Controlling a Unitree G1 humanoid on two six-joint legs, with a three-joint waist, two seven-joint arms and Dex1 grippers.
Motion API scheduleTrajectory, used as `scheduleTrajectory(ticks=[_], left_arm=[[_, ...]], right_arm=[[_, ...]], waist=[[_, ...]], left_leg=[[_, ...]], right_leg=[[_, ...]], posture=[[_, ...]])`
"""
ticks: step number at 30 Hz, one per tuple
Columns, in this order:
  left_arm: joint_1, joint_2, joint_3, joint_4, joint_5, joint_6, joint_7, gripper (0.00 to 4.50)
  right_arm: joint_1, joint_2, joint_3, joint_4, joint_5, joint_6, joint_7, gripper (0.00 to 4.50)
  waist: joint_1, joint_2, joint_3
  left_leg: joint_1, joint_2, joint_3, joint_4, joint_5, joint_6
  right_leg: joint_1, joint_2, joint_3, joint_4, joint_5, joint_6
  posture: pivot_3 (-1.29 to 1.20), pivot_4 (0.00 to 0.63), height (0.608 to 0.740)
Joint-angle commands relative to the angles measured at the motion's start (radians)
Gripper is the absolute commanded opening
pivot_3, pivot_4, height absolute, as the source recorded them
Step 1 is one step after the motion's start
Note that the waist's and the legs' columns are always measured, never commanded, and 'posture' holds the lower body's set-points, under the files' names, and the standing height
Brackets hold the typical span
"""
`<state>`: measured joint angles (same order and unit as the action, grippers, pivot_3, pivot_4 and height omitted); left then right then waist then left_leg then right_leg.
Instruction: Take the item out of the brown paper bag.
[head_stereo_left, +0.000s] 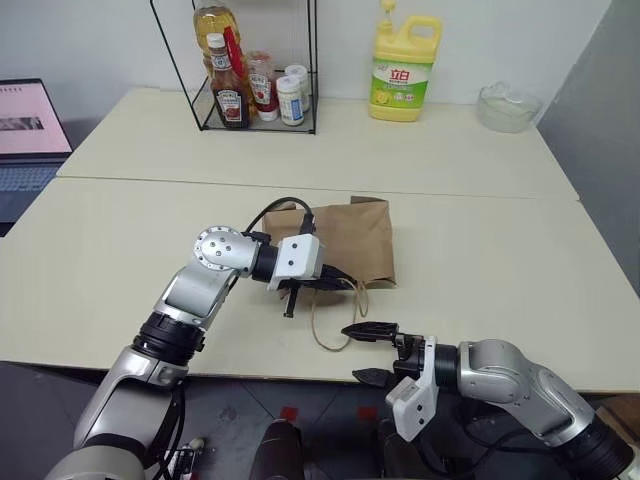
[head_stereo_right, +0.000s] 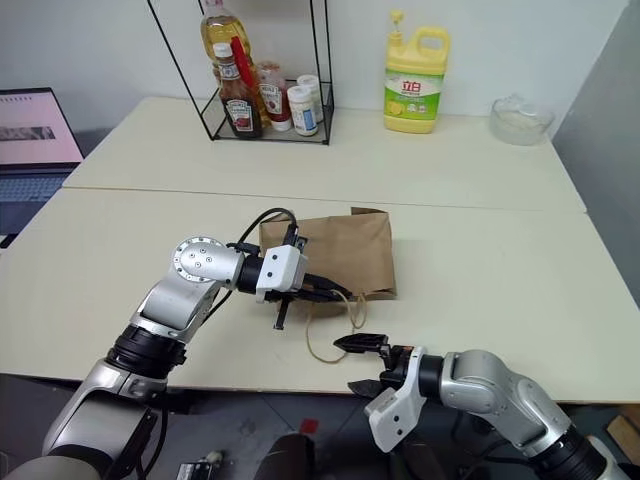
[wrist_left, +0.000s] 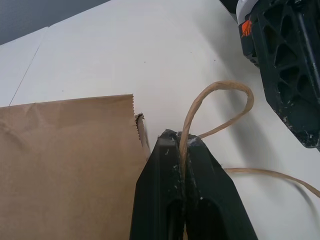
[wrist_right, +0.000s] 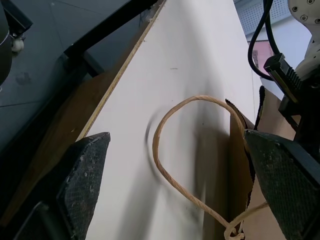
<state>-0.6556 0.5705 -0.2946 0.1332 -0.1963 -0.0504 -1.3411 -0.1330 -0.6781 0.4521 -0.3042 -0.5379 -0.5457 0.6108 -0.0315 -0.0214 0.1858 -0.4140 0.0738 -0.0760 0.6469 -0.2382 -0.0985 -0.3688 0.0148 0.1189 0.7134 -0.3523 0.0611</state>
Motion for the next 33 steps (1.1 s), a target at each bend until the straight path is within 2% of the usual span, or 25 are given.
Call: scheduleTrajectory(ticks=[1, 9, 12, 15, 24, 26, 33], left_arm=[[-0.022, -0.002, 0.018, -0.022, -0.005, 0.004, 0.003, 0.06], [-0.036, 0.001, 0.026, -0.031, -0.011, 0.018, 0.001, 0.06], [-0.036, 0.003, 0.028, -0.036, -0.011, 0.020, 0.002, 0.06], [-0.036, 0.004, 0.031, -0.037, -0.012, 0.020, 0.003, 0.00], [-0.043, 0.013, 0.056, -0.046, -0.024, 0.031, 0.009, 0.00], [-0.040, 0.021, 0.067, -0.052, -0.029, 0.038, 0.007, 0.00], [-0.056, 0.039, 0.116, -0.073, -0.071, 0.144, 0.034, 0.00]], right_arm=[[-0.033, 0.031, 0.002, 0.022, -0.035, 0.025, 0.004, 4.50], [-0.110, 0.089, 0.055, 0.121, -0.111, 0.054, 0.021, 4.50], [-0.123, 0.108, 0.067, 0.147, -0.121, 0.090, 0.037, 4.50], [-0.129, 0.121, 0.074, 0.159, -0.113, 0.123, 0.058, 3.90], [-0.132, 0.154, 0.088, 0.171, -0.088, 0.186, 0.090, 0.57], [-0.134, 0.158, 0.089, 0.174, -0.086, 0.193, 0.091, 0.03], [-0.114, 0.145, 0.105, 0.171, -0.063, 0.221, 0.143, 0.03]], waist=[[0.000, 0.000, 0.000], [-0.001, 0.000, 0.000], [-0.001, 0.000, 0.000], [-0.002, 0.000, 0.000], [-0.002, 0.000, 0.000], [-0.001, 0.000, 0.000], [-0.002, 0.000, 0.000]], left_leg=[[0.000, 0.000, 0.000, 0.000, 0.000, 0.000], [0.001, 0.000, 0.000, 0.000, 0.000, 0.000], [0.008, 0.000, 0.000, -0.001, 0.000, 0.000], [0.017, 0.000, 0.000, -0.003, 0.000, 0.000], [0.017, 0.000, 0.000, -0.002, 0.000, 0.000], [0.017, 0.000, 0.000, -0.002, 0.000, 0.000], [0.016, 0.000, 0.000, -0.002, 0.000, 0.000]], right_leg=[[0.000, 0.000, 0.000, 0.000, 0.000, 0.000], [0.001, 0.000, 0.000, 0.000, 0.000, 0.000], [0.007, 0.000, 0.000, 0.000, 0.000, 0.000], [0.017, 0.000, 0.001, -0.002, -0.001, -0.001], [0.017, 0.000, 0.001, -0.002, -0.001, -0.001], [0.017, 0.000, 0.001, -0.002, -0.001, -0.001], [0.017, 0.000, 0.000, -0.002, -0.001, -0.001]], posture=[[0.00, 0.150, 0.740], [0.00, 0.150, 0.740], [0.00, 0.150, 0.740], [0.00, 0.150, 0.740], [0.00, 0.150, 0.740], [0.00, 0.150, 0.740], [0.00, 0.150, 0.740]])
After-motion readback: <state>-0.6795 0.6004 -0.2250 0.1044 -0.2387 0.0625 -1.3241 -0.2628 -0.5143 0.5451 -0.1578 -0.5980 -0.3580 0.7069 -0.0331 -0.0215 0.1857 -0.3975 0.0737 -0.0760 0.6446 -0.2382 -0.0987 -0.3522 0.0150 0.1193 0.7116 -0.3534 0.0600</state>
